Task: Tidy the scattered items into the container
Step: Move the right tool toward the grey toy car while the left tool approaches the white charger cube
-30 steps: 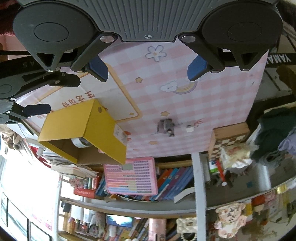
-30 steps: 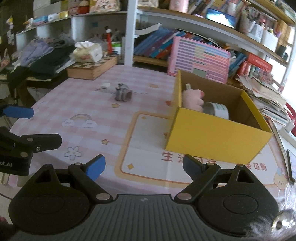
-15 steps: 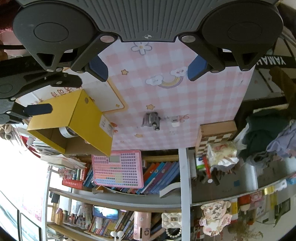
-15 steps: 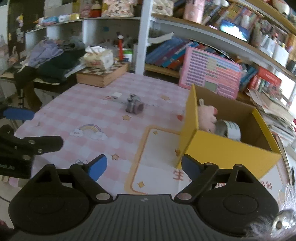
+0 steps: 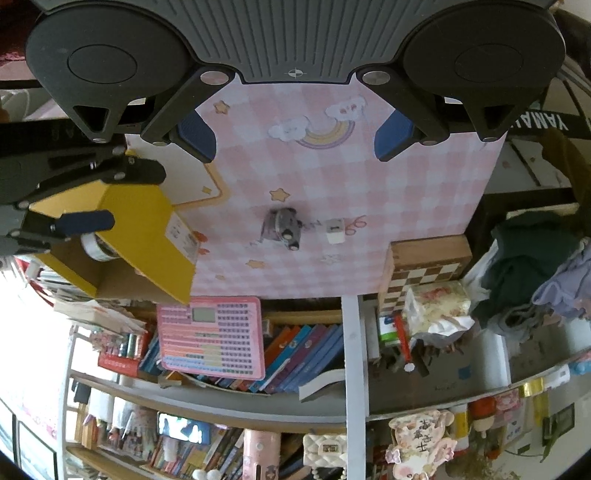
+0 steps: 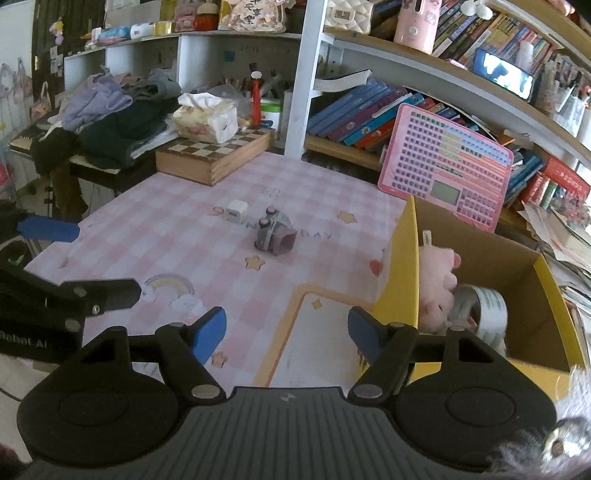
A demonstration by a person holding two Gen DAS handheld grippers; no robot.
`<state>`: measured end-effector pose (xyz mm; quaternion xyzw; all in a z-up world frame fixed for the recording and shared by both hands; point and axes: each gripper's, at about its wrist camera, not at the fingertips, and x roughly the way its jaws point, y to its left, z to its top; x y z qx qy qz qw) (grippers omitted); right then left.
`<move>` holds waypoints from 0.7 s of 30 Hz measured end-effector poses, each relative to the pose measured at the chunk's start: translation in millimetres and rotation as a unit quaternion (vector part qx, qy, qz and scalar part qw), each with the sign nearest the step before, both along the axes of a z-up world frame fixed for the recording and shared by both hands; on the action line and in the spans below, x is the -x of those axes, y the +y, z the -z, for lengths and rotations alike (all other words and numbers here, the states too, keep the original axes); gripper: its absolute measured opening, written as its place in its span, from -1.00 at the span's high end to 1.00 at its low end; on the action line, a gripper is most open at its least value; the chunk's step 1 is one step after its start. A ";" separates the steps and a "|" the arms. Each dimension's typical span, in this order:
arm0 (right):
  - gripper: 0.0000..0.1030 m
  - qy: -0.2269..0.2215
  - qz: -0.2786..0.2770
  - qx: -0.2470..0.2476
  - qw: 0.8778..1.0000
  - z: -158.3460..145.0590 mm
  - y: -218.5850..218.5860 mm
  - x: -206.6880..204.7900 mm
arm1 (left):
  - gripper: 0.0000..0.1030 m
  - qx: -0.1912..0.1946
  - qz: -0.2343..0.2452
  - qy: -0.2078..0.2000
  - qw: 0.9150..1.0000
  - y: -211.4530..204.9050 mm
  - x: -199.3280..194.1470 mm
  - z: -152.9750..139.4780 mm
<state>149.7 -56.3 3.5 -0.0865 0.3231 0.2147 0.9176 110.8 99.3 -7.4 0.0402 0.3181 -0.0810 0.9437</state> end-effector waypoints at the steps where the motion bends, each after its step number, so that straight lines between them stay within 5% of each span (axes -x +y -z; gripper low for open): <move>1: -0.37 0.003 0.001 0.000 1.000 0.5 1.0 -6.9 | -0.84 -0.003 -0.002 0.002 1.000 -0.3 -5.4 1.7; 21: -0.38 0.104 -0.017 -0.042 0.994 14.2 50.7 -156.2 | -0.84 -0.031 -0.058 0.019 0.998 14.3 -98.1 19.3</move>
